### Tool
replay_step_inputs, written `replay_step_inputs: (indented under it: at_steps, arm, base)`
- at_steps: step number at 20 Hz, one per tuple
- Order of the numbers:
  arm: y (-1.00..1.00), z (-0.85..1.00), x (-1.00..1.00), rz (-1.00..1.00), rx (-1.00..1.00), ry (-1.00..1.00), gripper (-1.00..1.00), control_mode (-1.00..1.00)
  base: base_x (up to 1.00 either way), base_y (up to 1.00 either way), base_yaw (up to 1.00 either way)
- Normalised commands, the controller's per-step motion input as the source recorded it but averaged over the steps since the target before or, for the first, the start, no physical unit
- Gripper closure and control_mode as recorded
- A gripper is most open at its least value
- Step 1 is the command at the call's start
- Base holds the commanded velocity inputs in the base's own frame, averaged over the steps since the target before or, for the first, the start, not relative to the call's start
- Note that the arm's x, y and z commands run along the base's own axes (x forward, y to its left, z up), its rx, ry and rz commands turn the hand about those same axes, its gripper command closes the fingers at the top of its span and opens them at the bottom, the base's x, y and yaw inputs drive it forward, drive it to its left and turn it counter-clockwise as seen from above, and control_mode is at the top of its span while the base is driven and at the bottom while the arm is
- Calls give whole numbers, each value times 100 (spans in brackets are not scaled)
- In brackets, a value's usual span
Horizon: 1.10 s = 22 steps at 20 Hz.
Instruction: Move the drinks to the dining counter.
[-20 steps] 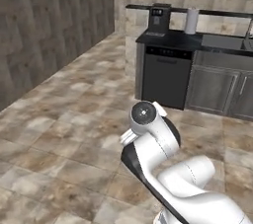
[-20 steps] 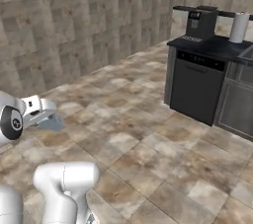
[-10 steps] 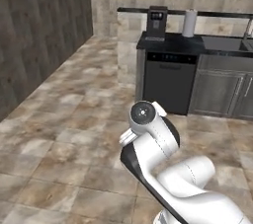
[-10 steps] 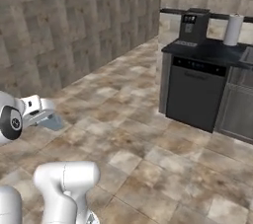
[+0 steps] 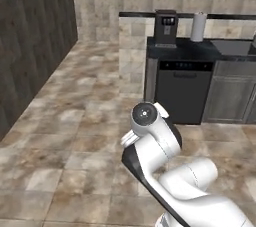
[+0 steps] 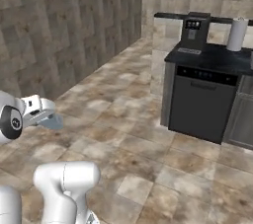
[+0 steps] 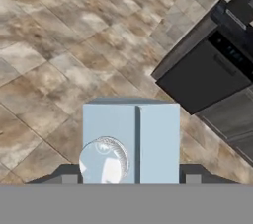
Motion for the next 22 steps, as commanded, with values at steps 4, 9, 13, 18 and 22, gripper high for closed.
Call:
replay_step_inputs:
  at_steps: [4,9,13,18,22]
  arm:
    - [0,0,0,0,0,0,100,100]
    - [0,0,0,0,0,0,100,100]
    - [0,0,0,0,0,0,100,100]
    - [0,0,0,0,0,0,100,100]
    - [0,0,0,0,0,0,100,100]
  base:
    - [100,100,-23]
    - [100,100,-25]
    - [100,100,-25]
    - [100,98,-27]
    - [100,93,-27]
